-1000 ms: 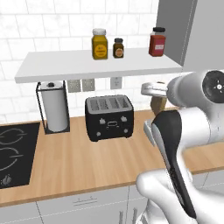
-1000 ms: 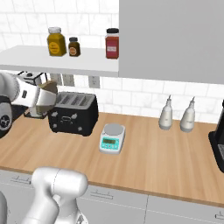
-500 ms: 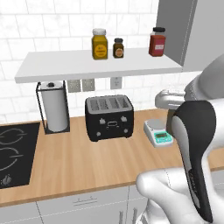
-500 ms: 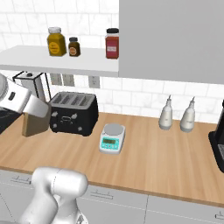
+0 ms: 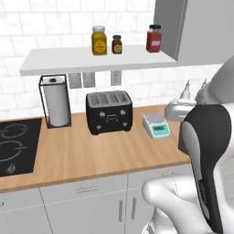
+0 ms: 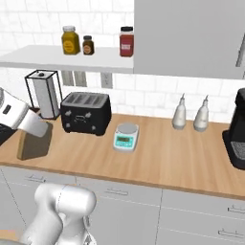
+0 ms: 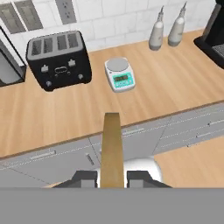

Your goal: Start the toaster. Once the lever pops up, take the bread to the plate on the dining counter.

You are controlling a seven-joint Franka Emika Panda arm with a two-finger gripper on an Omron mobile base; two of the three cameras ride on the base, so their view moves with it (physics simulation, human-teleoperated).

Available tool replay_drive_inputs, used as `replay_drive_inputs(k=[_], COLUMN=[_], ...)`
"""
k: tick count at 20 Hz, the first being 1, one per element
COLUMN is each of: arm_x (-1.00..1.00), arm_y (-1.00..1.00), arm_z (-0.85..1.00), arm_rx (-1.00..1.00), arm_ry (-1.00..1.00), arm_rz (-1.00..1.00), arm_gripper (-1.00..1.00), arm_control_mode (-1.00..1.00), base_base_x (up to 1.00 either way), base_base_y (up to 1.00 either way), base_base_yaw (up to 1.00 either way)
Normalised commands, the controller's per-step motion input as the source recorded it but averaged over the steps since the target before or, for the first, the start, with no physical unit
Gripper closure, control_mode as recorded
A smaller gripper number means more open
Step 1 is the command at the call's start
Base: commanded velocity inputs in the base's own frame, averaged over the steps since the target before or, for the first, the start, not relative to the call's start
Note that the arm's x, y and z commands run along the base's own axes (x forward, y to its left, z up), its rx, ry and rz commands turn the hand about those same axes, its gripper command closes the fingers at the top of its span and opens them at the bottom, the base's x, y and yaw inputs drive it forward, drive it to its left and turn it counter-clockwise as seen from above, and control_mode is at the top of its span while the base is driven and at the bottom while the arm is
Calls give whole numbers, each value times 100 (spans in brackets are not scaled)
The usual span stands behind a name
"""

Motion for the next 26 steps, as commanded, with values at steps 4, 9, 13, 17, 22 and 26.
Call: replay_drive_inputs(k=[4,9,13,17,22,26], arm_x=[0,0,0,0,0,0], arm_y=[0,0,0,0,0,0], arm_z=[0,0,0,0,0,0], arm_rx=[0,0,0,0,0,0], arm_ry=[0,0,0,0,0,0], arm_rz=[0,0,0,0,0,0], arm_gripper=[100,100,100,100,100,100], arm_control_mode=[100,100,100,100,100,100], base_base_x=[-96,-14,0,0,0,0], base_base_y=[-6,-17,-13,-22,-27,-33], base_base_yaw=[-16,-75,-90,-88,-87,-84])
